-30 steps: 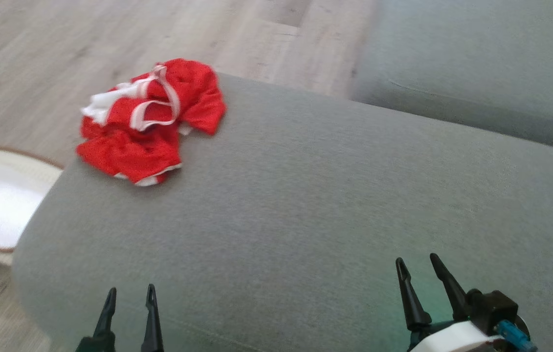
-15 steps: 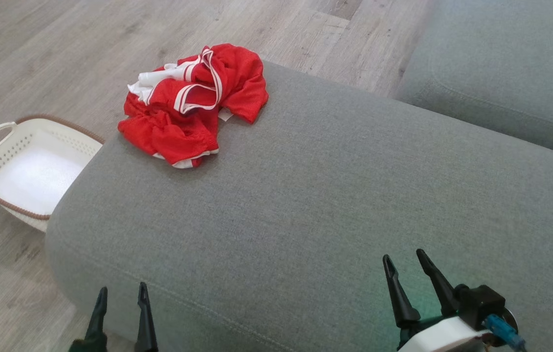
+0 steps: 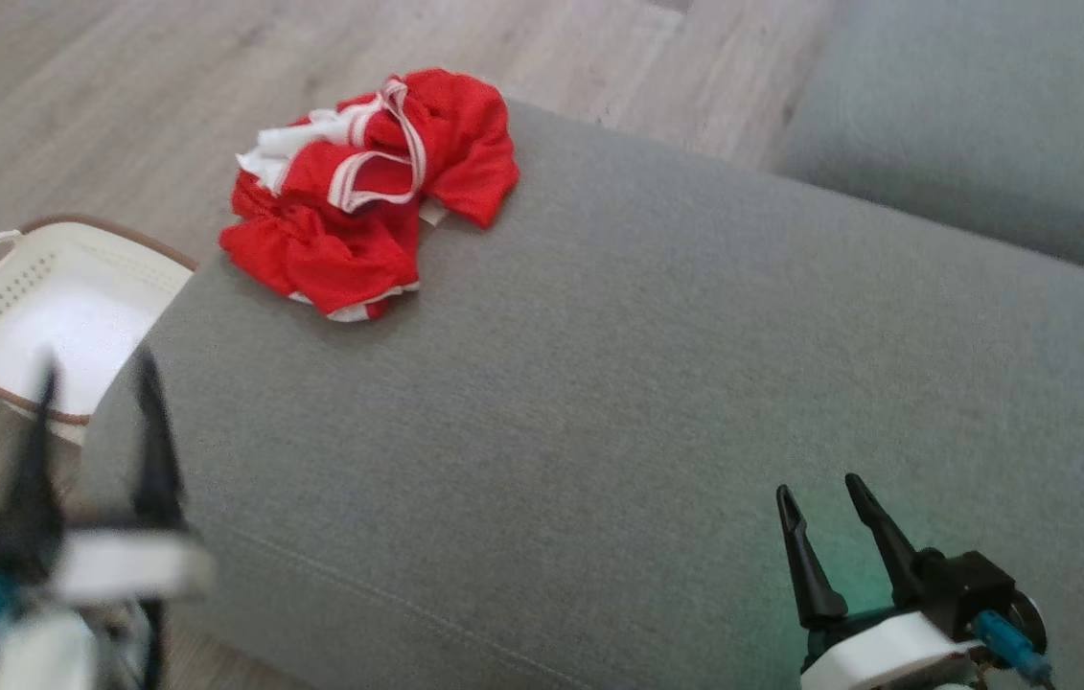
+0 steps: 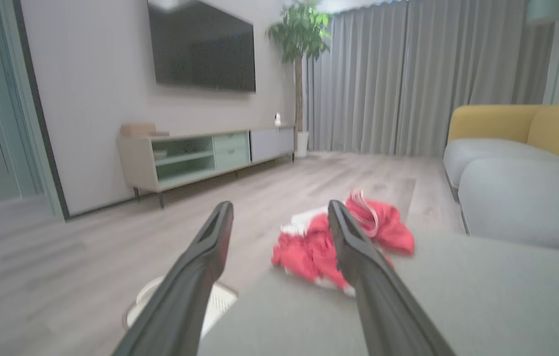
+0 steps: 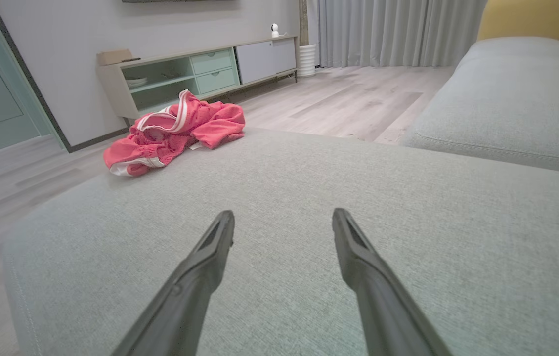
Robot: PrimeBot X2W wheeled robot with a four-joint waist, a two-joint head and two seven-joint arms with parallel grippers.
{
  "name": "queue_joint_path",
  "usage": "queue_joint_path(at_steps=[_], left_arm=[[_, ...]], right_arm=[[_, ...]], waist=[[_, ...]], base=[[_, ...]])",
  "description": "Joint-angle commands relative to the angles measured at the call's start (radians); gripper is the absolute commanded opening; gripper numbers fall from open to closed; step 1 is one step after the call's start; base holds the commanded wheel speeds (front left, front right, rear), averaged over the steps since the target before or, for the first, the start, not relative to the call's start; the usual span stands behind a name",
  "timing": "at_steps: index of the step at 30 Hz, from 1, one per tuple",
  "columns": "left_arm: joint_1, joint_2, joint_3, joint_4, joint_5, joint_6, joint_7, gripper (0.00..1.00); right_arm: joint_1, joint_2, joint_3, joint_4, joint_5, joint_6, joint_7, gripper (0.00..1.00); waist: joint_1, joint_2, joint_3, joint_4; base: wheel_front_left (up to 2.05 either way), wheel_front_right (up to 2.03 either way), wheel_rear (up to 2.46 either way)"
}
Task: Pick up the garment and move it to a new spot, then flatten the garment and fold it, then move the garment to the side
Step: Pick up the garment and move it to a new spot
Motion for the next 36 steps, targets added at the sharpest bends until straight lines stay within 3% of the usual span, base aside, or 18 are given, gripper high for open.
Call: queue_joint_path(at_steps=[1, 7, 11, 16, 24, 36], left_arm=[[-0.12, 0.041, 0.053, -0.063, -0.001, -0.007, 0.015, 1.0], [-0.408, 0.189, 0.114, -0.08, -0.017, -0.057, 0.13, 1.0], [-0.599, 0.283, 0.102, 0.034, -0.003, -0.109, 0.195, 1.0], [-0.842, 0.344, 0.106, 0.253, -0.042, -0.146, 0.269, 1.0], [-0.99, 0.358, 0.098, 0.516, -0.087, -0.166, 0.356, 1.0], [-1.085, 0.296, 0.052, 0.784, -0.141, -0.188, 0.399, 1.0]], right_arm=[[-0.046, -0.009, 0.017, -0.036, -0.015, 0.004, -0.014, 1.0], [-0.101, -0.009, 0.005, -0.062, -0.077, 0.004, -0.012, 1.0], [-0.142, -0.009, -0.009, -0.103, -0.133, 0.004, 0.004, 1.0], [-0.19, -0.009, -0.039, -0.196, -0.225, 0.004, 0.038, 1.0], [-0.217, -0.009, -0.077, -0.323, -0.283, 0.004, 0.079, 1.0], [-0.213, -0.009, -0.097, -0.424, -0.29, 0.004, 0.117, 1.0]], waist=[[0.0, 0.0, 0.033, -0.028], [0.0, 0.0, 0.129, -0.115], [0.0, 0.0, 0.205, -0.184], [0.0, 0.0, 0.335, -0.285], [0.0, 0.0, 0.475, -0.36], [0.0, 0.0, 0.613, -0.358]], base=[[0.0, 0.0, 0.0], [0.0, 0.0, 0.0], [0.0, 0.0, 0.0], [0.0, 0.0, 0.0], [0.0, 0.0, 0.0], [0.0, 0.0, 0.0]])
